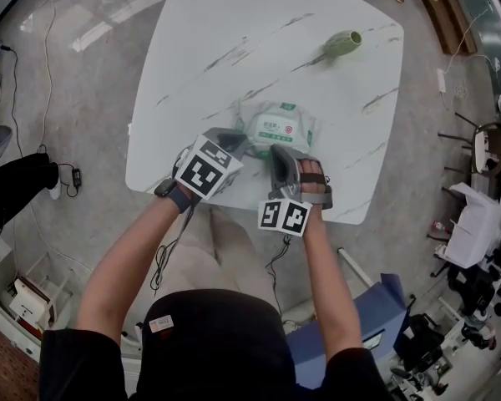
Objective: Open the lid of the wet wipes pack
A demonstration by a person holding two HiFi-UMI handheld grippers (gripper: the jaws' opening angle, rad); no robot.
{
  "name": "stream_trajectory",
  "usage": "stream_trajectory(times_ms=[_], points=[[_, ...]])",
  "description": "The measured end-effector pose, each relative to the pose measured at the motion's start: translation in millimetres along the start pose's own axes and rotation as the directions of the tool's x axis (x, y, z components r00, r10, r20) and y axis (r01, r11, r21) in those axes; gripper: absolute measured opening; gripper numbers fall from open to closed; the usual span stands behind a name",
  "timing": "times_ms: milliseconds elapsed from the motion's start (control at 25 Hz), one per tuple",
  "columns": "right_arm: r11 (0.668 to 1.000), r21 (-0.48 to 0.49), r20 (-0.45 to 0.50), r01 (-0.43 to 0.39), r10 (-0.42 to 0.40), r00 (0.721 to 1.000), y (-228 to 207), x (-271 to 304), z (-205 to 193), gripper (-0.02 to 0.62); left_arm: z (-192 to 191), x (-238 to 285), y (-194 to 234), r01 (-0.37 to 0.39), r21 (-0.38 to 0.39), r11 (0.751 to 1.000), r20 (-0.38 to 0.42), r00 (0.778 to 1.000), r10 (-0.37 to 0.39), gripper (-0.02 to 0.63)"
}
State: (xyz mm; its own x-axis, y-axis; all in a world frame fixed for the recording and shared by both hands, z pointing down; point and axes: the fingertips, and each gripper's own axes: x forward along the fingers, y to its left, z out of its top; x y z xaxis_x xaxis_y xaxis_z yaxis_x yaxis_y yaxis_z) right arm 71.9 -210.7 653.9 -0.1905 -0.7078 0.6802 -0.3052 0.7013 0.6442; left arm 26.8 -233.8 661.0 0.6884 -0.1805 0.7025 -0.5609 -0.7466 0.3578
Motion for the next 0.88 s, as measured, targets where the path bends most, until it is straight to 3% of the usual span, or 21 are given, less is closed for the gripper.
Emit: stream_trajectory(times_ms=[240,440,880], points=[[0.996,0.065,-0.006,-0.053,0.053,0.999,-1.7,1.9,0.0,0.014,-0.1,0.3,0.6,-0.009,0.018,1.000,0.002,1.000,0.009,0.016],[0.997,0.074,-0.006,-0.033,0.033,0.999,-2.2,-0.1,0.1,0.015,-1.6,1.4,-1.2,-0.011,0.079,0.997,-0.023,1.000,0.013,0.016],[0.998,0.066,-0.013,-0.009,0.010,1.000,-3.8,-2.2,0.9,0.015,-3.2,2.8,-1.8,0.012,0.091,0.996,-0.053,0.999,-0.007,0.015]])
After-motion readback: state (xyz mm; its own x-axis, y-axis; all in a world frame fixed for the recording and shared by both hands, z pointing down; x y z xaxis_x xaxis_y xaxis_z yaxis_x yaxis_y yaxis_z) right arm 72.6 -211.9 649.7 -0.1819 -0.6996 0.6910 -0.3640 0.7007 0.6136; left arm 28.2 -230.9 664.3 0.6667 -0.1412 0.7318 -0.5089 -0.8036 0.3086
